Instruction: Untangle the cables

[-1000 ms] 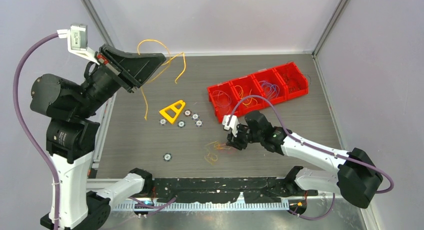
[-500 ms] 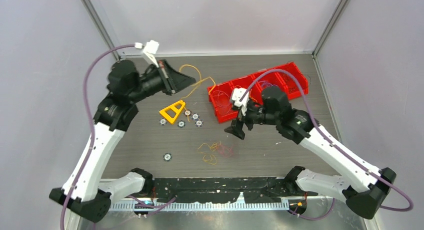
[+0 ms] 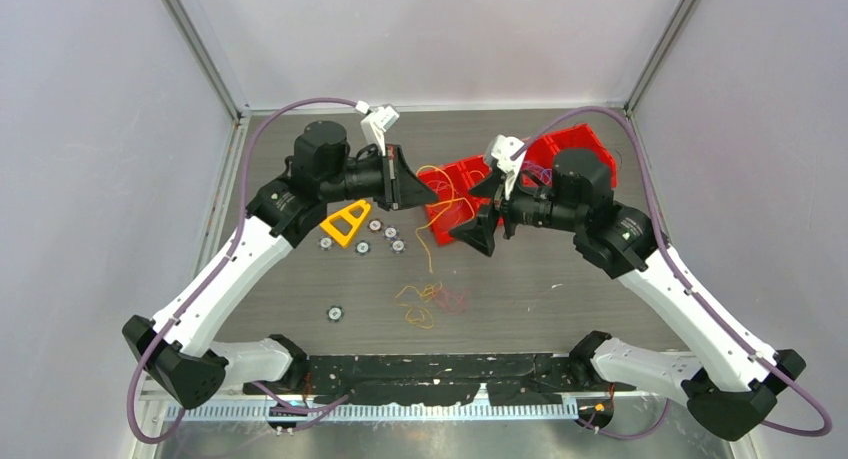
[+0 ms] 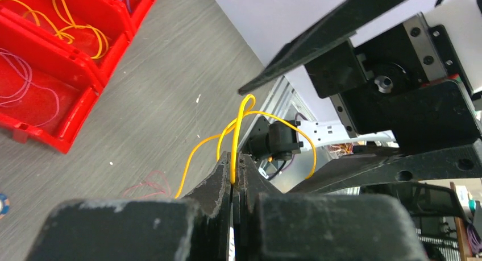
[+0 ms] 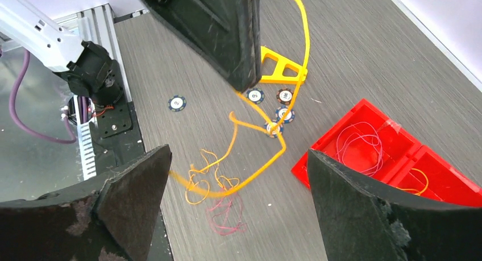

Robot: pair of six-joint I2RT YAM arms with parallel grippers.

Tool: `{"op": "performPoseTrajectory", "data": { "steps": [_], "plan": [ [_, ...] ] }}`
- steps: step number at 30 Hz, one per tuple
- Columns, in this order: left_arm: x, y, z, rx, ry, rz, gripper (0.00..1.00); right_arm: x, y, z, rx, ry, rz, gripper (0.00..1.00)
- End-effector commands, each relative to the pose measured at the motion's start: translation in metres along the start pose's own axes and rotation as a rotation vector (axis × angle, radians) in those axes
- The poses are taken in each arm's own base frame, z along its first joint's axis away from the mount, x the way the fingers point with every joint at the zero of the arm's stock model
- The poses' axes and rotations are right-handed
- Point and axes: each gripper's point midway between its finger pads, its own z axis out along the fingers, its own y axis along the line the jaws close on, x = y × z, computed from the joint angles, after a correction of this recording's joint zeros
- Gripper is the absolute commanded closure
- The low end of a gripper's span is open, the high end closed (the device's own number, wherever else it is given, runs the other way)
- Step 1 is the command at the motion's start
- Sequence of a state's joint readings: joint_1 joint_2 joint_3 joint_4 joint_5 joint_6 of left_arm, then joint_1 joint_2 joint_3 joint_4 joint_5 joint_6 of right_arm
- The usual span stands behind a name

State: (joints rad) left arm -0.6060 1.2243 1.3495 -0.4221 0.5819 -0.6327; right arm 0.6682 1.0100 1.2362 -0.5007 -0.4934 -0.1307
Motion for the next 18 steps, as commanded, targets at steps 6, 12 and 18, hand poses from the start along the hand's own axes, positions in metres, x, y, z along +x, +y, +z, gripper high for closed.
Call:
{"op": "performPoseTrajectory", "data": {
  "steps": [6, 12, 18],
  "plan": [
    [0.004, -0.046, 0.0, 0.19, 0.033, 0.075, 1.0, -0.017, -0.024, 0.022, 0.054, -0.064, -0.081, 0.06],
    [0.003, -0.061, -0.005, 0.254, 0.039, 0.07, 1.0, -0.012, -0.02, 0.025, 0.009, -0.063, -0.164, 0.63],
    [-0.009, -0.057, -0.011, 0.233, 0.002, 0.084, 1.0, 0.001, -0.025, 0.012, 0.034, -0.007, -0.222, 0.95]
  ]
}}
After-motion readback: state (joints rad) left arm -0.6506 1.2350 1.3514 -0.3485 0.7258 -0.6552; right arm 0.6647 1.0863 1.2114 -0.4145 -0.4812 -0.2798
